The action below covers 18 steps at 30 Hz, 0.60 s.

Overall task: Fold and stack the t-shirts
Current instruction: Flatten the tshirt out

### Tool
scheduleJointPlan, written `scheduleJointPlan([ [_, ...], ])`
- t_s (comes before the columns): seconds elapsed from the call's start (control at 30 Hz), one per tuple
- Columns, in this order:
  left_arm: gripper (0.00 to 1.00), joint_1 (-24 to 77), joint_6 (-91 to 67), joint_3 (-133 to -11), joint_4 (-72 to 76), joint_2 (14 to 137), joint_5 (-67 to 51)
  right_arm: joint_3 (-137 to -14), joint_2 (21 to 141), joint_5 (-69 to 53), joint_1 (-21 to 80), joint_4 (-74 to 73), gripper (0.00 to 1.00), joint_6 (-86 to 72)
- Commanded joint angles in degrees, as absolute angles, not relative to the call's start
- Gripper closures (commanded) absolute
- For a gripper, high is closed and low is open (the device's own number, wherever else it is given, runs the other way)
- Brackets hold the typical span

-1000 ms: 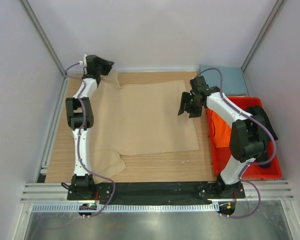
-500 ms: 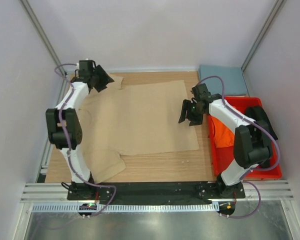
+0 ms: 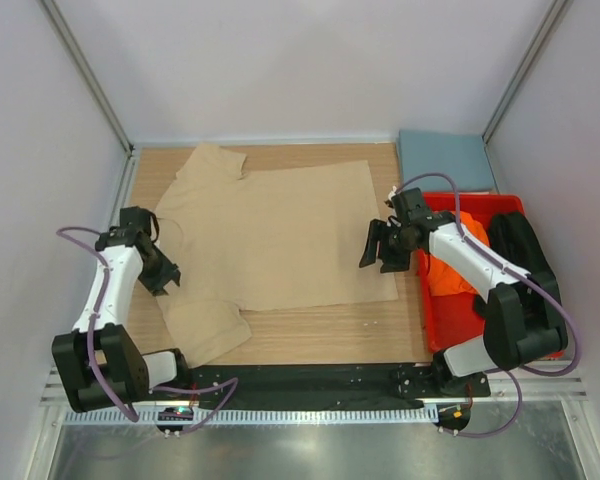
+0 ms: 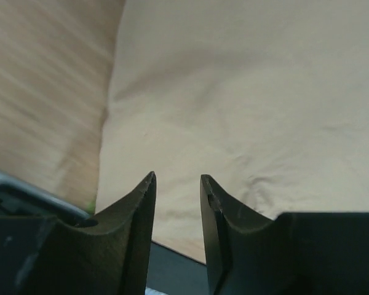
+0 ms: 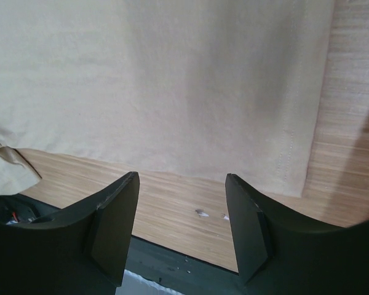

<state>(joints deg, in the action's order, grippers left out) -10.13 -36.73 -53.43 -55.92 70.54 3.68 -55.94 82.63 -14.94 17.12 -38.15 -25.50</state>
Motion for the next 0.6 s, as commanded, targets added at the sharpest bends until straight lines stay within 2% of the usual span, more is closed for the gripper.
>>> scheduleJointPlan([
  [0.0, 0.62, -12.73, -44.64, -51.69, -60.91, 69.69, 6.69, -54.06, 80.86, -16.96, 18.19, -36.91, 0.36, -25.49],
  [0.17, 0.67, -17.05, -44.91, -47.37, -49.67, 74.17, -4.20, -52.56, 81.47, -15.82, 19.16, -35.33, 0.36, -24.87],
  [0.37, 0.69, -16.88, -43.95, -50.52, -43.15, 79.36, -2.82, -56.41, 86.22, -11.08, 19.16, -36.21, 0.36, -22.68],
  [0.5, 0.68, -15.38, -43.86, -52.91, -42.37, 78.31, -0.97, -60.64, 88.94, -9.06, 19.16, -36.82, 0.36, -22.15],
  [0.57, 0.63, -14.77, -44.21, -53.00, -40.96, 78.66, -0.44, -63.09, 91.92, -7.21, 19.25, -37.35, 0.36, -23.11],
])
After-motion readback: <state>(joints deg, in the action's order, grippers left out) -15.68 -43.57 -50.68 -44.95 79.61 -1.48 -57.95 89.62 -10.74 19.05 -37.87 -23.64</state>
